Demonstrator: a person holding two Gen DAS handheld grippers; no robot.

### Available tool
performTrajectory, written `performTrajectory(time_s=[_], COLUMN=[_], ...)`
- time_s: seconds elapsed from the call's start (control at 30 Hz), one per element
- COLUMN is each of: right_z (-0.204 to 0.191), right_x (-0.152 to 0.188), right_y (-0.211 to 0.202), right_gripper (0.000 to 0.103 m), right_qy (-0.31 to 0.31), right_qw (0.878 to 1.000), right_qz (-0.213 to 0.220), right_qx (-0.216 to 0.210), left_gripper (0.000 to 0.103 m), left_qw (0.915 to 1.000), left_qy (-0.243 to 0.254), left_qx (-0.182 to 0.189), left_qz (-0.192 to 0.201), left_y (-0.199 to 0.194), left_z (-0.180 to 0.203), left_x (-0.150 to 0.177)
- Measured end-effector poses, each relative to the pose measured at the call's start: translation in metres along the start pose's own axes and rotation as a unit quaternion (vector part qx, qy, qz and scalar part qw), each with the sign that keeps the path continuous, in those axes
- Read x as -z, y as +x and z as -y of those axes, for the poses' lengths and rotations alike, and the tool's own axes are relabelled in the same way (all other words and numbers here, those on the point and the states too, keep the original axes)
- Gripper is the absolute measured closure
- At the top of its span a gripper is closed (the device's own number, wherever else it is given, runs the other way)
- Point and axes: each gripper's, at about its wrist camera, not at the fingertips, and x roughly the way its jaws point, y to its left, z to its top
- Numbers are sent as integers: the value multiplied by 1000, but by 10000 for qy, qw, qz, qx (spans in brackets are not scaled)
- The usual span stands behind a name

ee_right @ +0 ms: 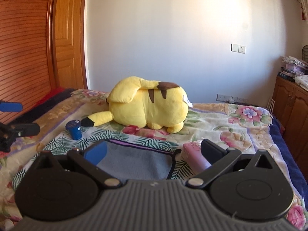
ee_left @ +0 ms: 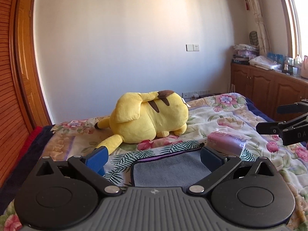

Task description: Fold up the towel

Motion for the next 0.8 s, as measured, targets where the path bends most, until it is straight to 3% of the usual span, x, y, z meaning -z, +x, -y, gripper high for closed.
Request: performTrajectory(time_s=[0.3,0.63,0.8], right_z=[-3,-15,-24], right_x=[3,13,22], right_y=[-26,-53,-65], right_gripper=[0,0,0], right_qy=[83,162,218], right_qw=[10000,9999,9998], right_qz=[32,17,-2], right_qx=[33,31,-23], left_gripper=[16,16,16], left_qw=[9998,9996,9995], left_qy=[-139,-182,-188], left_qx=[121,-231,-233], left_qz=[39,50,28], left_y=[-32,-67,-81], left_z=[7,13,17], left_x=[6,20,33])
